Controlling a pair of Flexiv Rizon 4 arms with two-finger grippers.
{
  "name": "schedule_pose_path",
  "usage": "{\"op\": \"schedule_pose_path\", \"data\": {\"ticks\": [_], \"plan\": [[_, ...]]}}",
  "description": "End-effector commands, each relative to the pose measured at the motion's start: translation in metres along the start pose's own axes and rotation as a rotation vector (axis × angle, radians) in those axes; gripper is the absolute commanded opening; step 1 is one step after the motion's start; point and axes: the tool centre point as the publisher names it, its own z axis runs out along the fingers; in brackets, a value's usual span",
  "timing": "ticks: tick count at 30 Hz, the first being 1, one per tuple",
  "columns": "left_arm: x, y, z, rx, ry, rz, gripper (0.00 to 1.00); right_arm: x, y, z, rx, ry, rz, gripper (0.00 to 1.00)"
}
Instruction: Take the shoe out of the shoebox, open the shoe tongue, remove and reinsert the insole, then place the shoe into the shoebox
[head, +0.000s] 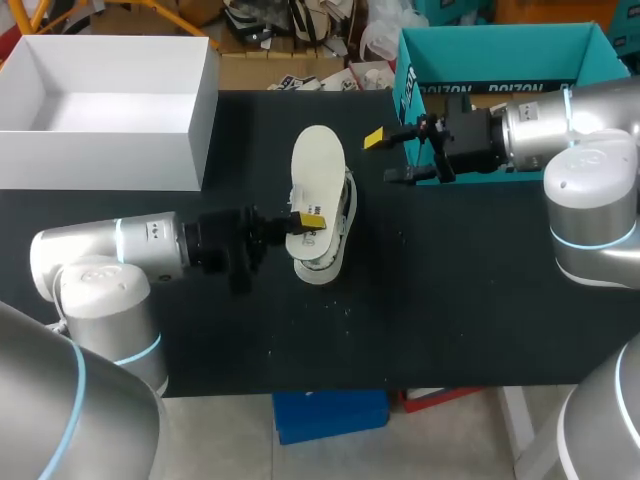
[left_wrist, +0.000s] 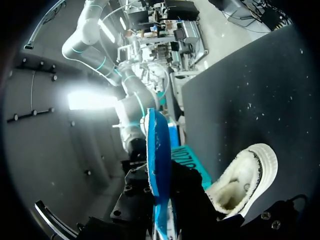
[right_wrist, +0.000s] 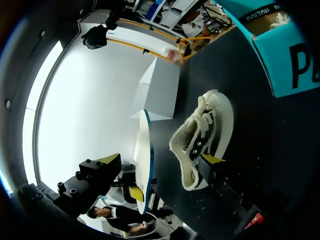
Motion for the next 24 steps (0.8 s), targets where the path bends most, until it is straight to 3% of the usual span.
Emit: {"op": "schedule_pose_path", "data": {"ticks": [1,11,24], "plan": [[0.000,-0.002,0.001,-0.007,0.002,0.003,0.00,0.007,-0.007,0.012,0.017,0.073,-0.029,1.00],[0.000,-0.002,0.001,-0.007,0.002,0.003,0.00,0.019,-0.038,0.039,0.032,0.168,-0.044,1.00],[0.000,-0.002,0.001,-0.007,0.002,0.003,0.00,0.019,-0.043,0.066,0.029,0.205,-0.007,1.00]]}}
